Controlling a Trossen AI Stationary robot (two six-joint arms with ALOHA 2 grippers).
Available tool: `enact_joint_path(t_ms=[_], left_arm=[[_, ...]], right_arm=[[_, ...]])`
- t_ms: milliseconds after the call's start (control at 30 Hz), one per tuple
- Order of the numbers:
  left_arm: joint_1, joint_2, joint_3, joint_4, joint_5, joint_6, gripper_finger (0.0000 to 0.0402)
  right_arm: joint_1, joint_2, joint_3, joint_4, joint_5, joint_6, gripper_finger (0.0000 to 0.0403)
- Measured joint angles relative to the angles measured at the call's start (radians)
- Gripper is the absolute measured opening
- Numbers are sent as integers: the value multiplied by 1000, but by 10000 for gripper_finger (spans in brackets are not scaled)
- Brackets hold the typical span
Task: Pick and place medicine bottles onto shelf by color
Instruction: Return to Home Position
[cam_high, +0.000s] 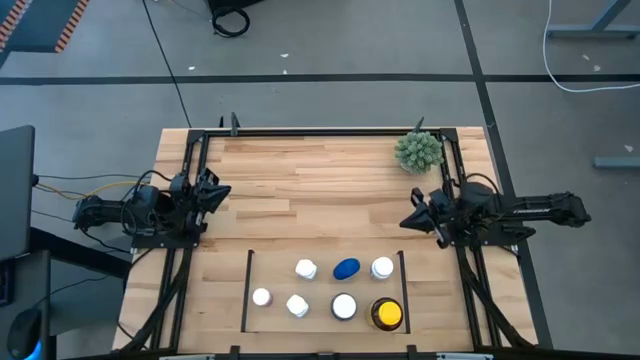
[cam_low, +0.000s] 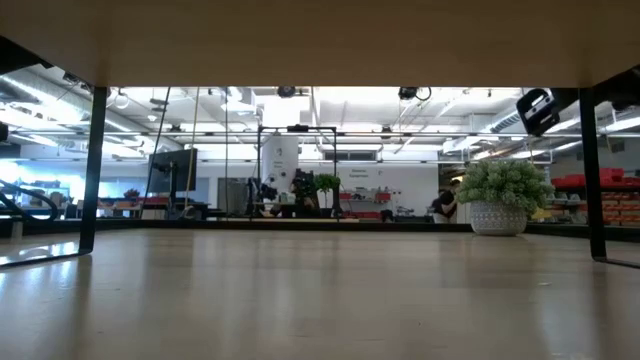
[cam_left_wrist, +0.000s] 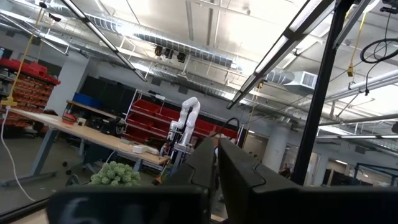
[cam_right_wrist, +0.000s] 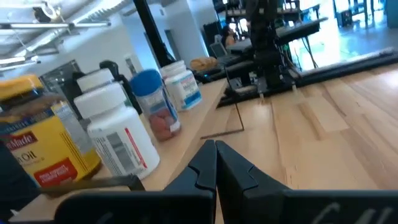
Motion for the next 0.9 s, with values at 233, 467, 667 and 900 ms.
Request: enact_joint_path(t_ms=[233,467,667,900], left_arm=[[0,0,0,0,0,0,24],[0,0,0,0,0,0,34],[0,0,0,0,0,0,27],[0,0,0,0,0,0,27]], right_arm=[[0,0,0,149,0,10,6],[0,0,0,413,0,11,6],[0,0,0,673,0,10,6],[0,0,0,858,0,10,6]])
